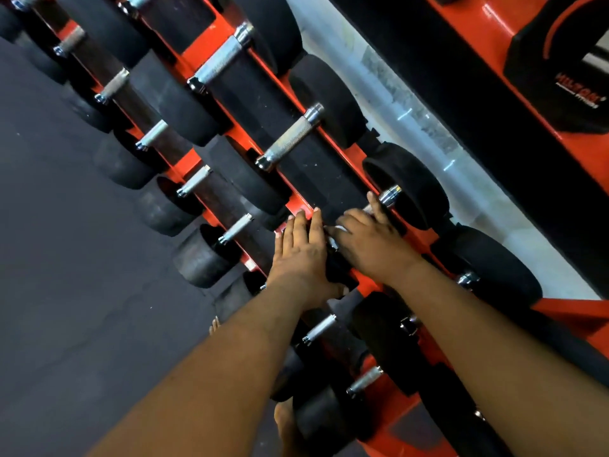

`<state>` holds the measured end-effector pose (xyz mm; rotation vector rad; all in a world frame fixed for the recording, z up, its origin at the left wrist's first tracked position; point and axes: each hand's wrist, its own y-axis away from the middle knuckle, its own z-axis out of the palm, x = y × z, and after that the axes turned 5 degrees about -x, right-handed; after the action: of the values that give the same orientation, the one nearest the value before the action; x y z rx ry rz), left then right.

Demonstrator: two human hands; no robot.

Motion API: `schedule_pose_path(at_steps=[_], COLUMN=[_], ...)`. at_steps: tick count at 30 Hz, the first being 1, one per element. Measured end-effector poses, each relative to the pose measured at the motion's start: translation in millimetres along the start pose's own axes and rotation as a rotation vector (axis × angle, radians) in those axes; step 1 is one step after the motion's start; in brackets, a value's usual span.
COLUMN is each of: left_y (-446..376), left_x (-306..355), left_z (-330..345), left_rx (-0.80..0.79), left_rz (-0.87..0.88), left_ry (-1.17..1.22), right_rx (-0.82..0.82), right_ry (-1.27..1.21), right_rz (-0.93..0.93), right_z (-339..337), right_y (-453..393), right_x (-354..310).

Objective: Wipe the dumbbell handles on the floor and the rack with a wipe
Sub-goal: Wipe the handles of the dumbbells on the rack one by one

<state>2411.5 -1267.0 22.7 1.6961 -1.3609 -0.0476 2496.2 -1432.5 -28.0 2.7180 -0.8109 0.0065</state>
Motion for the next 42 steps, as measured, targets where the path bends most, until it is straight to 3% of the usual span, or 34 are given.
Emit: schedule_pose_path(at_steps=[7, 13, 18, 24, 31, 38, 42], left_y=[1.6, 2.0, 3.2, 4.3, 4.2, 5.1, 6.1], left_x=[0.3, 3.0, 1.1, 4.0, 5.3, 7.5, 5.5], left_z=[0.0, -2.9, -1.0, -0.5, -1.6, -4.3, -4.4], left_rx=[0.021, 0.025, 0.037, 0.053, 0.050, 0.035, 0.038], left_rz=[-0.018, -0.039, -0.034, -0.048, -0.049, -0.060, -0.052], left_ry=[0.014, 0.014, 0.027, 0.004, -0.008, -0.012, -0.010], right_rx=[0.071, 0.133, 0.156, 0.126, 0.103, 0.072, 0.155], right_ry=[0.081, -0.079, 0.011, -0.044, 0.079, 0.094, 0.106], right_rz=[-0.052, -0.038, -0.066, -0.038, -0.035, -0.074, 0.164], right_z=[12.6, 1.9, 20.1, 5.2, 28.1, 10.7, 14.3], right_y=[36.7, -13.8, 36.4, -9.0, 46.5, 2.8, 35.9], right_x=[-0.7, -0.4, 3.0, 6.1, 4.1, 24.6, 22.7])
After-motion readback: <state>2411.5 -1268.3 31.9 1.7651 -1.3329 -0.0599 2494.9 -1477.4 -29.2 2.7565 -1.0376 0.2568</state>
